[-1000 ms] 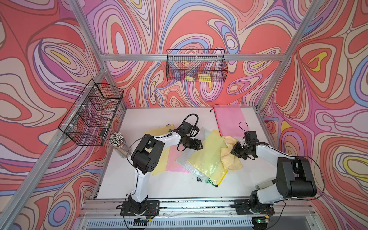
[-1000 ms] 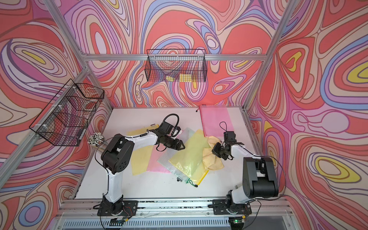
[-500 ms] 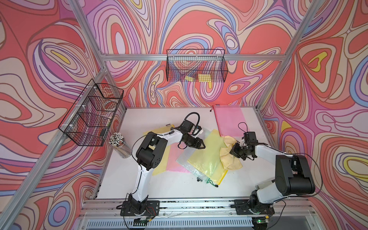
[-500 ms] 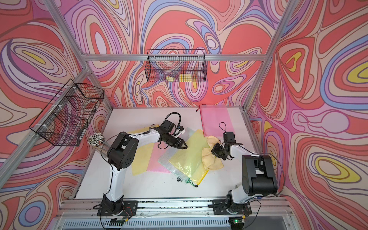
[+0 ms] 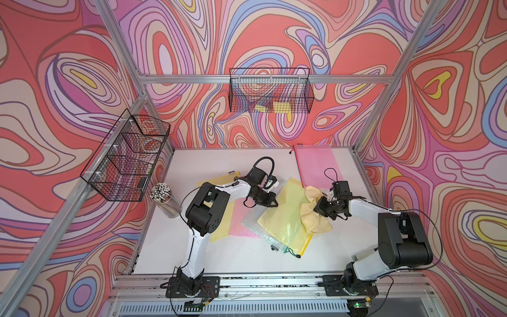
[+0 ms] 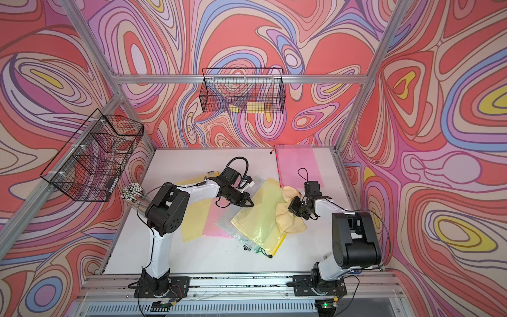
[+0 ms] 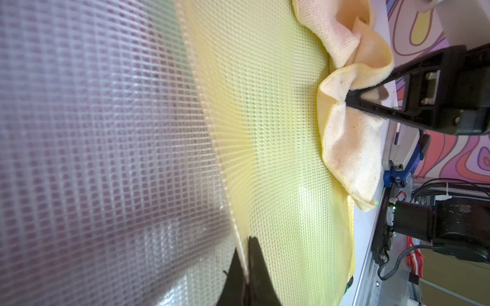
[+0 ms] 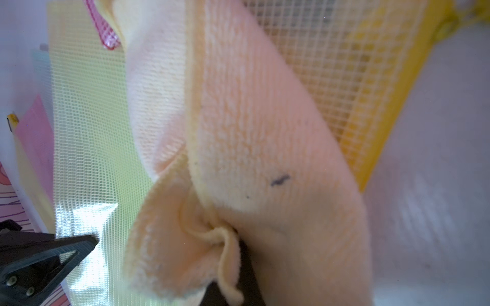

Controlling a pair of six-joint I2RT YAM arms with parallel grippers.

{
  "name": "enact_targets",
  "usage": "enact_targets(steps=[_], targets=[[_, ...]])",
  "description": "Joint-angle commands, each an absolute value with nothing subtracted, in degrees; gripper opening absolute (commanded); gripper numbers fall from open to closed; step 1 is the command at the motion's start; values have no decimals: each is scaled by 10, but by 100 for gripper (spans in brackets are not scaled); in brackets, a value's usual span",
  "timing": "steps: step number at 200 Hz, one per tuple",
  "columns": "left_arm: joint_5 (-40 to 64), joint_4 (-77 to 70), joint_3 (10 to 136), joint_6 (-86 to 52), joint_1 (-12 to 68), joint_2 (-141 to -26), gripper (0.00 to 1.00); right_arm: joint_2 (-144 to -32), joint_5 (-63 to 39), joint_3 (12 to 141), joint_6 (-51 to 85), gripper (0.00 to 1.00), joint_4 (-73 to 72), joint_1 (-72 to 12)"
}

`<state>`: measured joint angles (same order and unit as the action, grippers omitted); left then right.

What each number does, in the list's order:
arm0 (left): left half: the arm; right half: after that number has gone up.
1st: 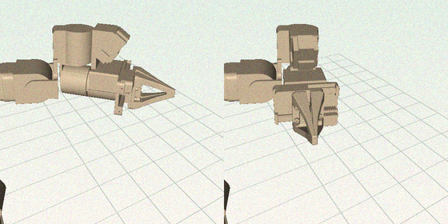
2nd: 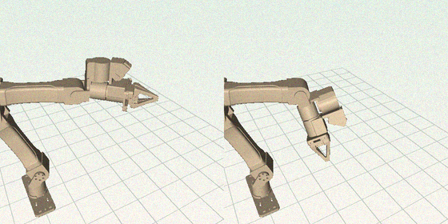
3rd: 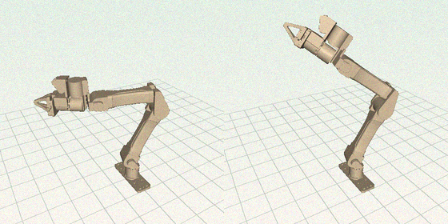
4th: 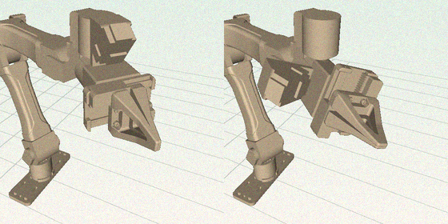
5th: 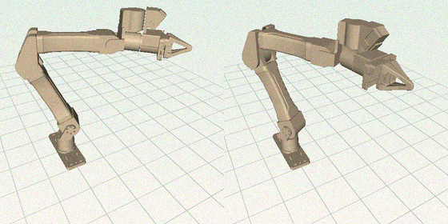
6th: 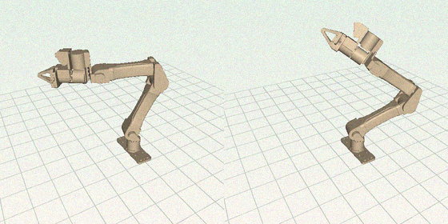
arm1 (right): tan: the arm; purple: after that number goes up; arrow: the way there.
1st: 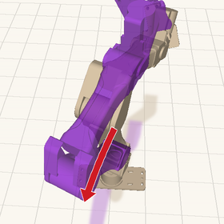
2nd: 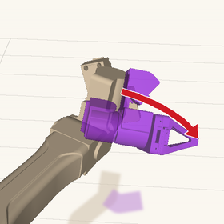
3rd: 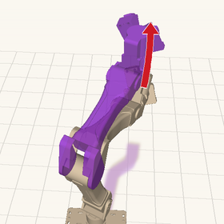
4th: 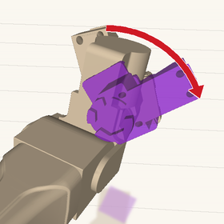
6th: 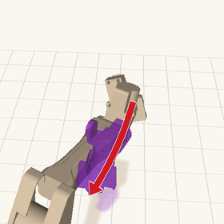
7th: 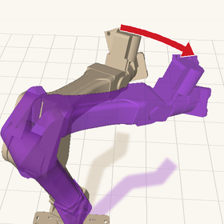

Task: Wipe the document bag
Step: Adjust the document bag, then wipe the dirt from the document bag.

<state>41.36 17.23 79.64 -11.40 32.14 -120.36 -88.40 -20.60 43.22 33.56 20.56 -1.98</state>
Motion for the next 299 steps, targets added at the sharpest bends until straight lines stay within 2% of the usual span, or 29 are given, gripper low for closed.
enact_targets(steps=[1,33,76,109,139,201,263,299], targets=[[385,161,754,-134,318,-1140,0,-851,-190,466,336,0,230,-52],[332,92,641,-198,314,-1034,0,-841,-185,502,350,0,235,-101],[187,45,515,-301,313,-943,0,-877,-185,567,363,0,219,-189],[177,-50,459,-381,309,-982,0,-954,-220,642,379,0,165,-291],[213,-126,453,-426,309,-1036,0,-1049,-254,705,403,0,109,-334],[215,-143,432,-433,309,-1035,0,-1158,-218,760,417,0,85,-313],[207,-115,406,-428,308,-982,0,-1143,-197,691,372,0,110,-166],[200,-90,405,-421,308,-966,0,-1118,-175,696,336,0,151,-138]])
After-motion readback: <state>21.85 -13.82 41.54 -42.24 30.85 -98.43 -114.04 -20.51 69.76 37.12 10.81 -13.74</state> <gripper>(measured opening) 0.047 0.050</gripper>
